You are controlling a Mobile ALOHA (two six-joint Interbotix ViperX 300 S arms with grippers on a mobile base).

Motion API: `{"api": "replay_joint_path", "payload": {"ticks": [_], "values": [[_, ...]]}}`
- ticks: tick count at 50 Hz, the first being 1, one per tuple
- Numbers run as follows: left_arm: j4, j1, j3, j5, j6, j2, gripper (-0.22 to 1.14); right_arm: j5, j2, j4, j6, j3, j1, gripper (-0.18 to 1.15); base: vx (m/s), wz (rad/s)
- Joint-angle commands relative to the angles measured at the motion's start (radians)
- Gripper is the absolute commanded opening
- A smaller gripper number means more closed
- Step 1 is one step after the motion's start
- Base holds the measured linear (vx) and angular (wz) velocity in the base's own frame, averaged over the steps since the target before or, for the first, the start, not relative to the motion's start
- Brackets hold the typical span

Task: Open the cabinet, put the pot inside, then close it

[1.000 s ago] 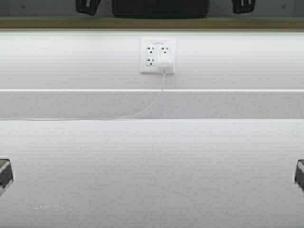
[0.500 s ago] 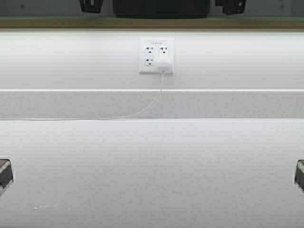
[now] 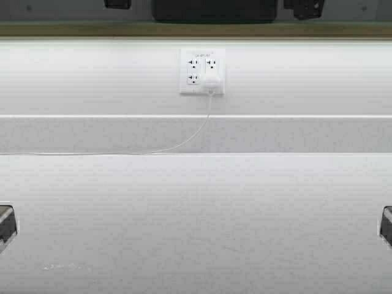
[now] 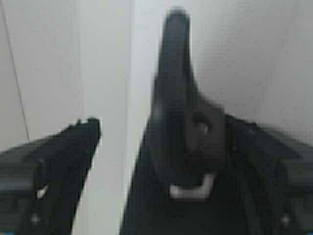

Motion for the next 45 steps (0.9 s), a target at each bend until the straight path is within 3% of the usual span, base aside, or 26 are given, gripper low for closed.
{"api": "replay_joint_path", "payload": {"ticks": [1,14,17,25,28,31,36,37,39,41,45], "values": [[0.008,0.046,0.02,-0.009,0.006,-0.072,1.02,-0.006,-0.071,0.0,-0.012,0.025,-0.063,1.04,0.0,0.0],[0.009,0.075,0.1,-0.009,0.02,-0.137,1.02,-0.005,-0.129,-0.044,-0.037,0.075,-0.123,1.04,0.0,0.0],[0.049,0.075,0.138,-0.009,0.04,-0.163,1.01,-0.005,-0.156,-0.092,-0.049,0.095,-0.126,1.03,0.0,0.0],[0.077,0.075,0.253,-0.044,0.215,-0.229,0.92,0.069,-0.238,-0.19,-0.138,0.147,-0.144,0.98,0.0,0.0],[0.078,0.075,0.295,-0.044,0.314,-0.255,0.8,0.138,-0.275,-0.199,-0.233,0.164,-0.144,0.89,0.0,0.0],[0.081,0.071,0.339,-0.028,0.425,-0.284,0.61,0.222,-0.318,-0.206,-0.344,0.184,-0.143,0.73,0.0,0.01],[0.081,0.054,0.4,0.054,0.603,-0.337,0.14,0.359,-0.387,-0.198,-0.535,0.218,-0.114,0.32,-0.01,0.01],[0.081,0.048,0.41,0.075,0.64,-0.345,0.06,0.388,-0.4,-0.198,-0.583,0.225,-0.104,0.19,-0.02,0.0],[0.081,0.038,0.422,0.121,0.712,-0.359,-0.08,0.407,-0.414,-0.196,-0.646,0.233,-0.092,0.07,-0.02,0.0],[0.081,0.026,0.428,0.169,0.788,-0.37,-0.12,0.425,-0.43,-0.199,-0.726,0.252,-0.064,-0.05,-0.02,0.0],[0.081,0.003,0.43,0.276,0.948,-0.379,-0.01,0.454,-0.445,-0.196,-0.85,0.272,-0.026,0.01,-0.03,-0.01]]}}
